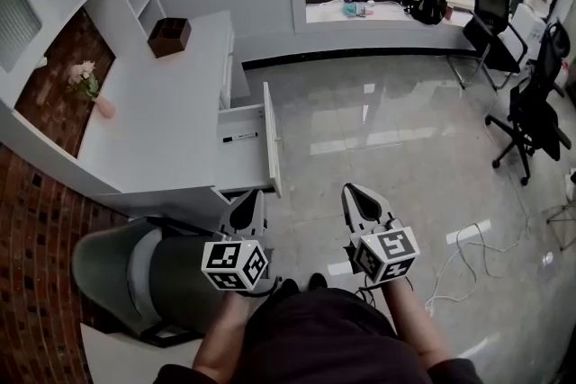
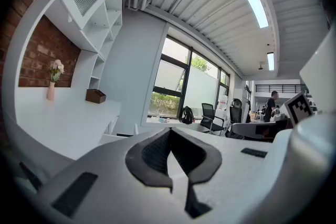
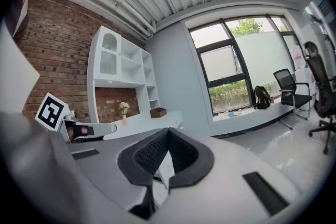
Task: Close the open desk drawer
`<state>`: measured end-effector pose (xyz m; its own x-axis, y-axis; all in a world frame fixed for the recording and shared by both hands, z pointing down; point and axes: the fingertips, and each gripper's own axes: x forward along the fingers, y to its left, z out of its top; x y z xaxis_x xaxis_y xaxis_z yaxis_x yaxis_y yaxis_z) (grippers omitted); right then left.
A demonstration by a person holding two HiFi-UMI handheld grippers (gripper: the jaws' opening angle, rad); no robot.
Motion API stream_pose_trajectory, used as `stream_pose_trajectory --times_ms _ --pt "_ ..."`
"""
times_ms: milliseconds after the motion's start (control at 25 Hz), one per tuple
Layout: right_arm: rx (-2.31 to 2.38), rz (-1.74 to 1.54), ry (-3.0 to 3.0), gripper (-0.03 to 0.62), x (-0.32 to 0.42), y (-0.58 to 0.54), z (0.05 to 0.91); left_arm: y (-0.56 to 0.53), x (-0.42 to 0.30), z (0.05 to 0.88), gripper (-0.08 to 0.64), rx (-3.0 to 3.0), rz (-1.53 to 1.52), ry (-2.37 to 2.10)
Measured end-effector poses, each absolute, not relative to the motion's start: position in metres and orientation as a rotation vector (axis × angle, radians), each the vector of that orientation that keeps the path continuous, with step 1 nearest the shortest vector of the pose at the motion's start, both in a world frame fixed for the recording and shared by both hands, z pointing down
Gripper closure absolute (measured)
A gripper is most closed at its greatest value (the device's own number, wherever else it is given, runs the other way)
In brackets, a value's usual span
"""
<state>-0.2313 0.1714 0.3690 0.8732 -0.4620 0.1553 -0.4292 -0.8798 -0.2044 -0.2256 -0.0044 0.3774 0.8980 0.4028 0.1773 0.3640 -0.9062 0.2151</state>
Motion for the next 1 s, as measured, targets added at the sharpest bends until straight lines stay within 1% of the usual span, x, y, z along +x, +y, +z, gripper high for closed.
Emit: stream_pose_trajectory --times_ms 280,520,760,1000 --pt "-2.857 -0.354 0.663 0.588 -0.226 0.194 0.384 0.006 -0.216 0.389 0.551 2.907 0.373 0.543" --pt "-2.85 -0.366 0.638 0.588 -0.201 0.204 0.396 0.002 -0.186 0.4 0.551 2.916 0.395 0.504" --pt "-2.863 -0.414 0.603 0.588 -0.151 0.213 0.417 0.002 -0.129 0.419 0.551 2.906 0.429 0.494" --pt "-2.872 -0.453 0.561 0.588 -0.063 0.219 0.424 -0.001 -0.038 0.435 0.551 2.89 0.455 0.477"
